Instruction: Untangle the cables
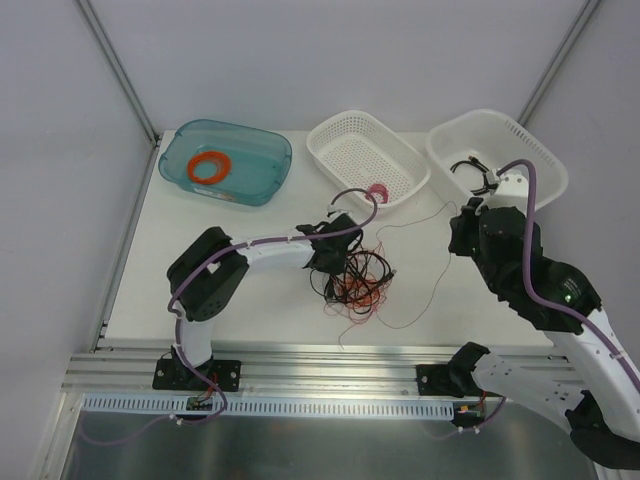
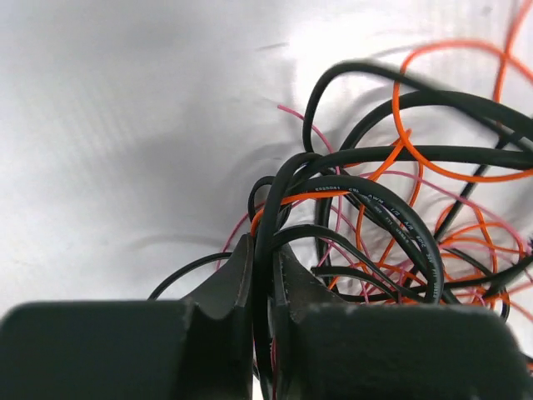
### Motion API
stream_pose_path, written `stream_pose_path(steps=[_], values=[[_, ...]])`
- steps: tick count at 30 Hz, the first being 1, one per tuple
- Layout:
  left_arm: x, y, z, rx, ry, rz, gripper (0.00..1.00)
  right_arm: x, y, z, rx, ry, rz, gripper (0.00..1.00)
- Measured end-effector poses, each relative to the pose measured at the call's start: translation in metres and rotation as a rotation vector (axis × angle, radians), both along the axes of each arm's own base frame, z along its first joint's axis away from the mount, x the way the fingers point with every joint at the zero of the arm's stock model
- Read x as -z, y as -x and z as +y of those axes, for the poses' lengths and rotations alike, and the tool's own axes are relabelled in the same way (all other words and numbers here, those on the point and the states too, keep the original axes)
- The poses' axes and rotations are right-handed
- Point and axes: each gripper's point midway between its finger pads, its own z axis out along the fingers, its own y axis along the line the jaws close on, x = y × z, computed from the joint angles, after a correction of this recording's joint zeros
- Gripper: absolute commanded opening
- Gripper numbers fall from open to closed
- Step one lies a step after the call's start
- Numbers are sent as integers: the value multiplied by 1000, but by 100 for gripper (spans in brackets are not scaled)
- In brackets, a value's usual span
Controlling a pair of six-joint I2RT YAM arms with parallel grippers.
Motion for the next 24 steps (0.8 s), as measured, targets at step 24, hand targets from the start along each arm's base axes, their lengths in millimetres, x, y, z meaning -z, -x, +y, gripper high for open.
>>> stream_pose_path(steps=[24], values=[[1, -2, 267, -614, -182, 55, 0, -44, 23, -126, 445, 217, -83, 1]])
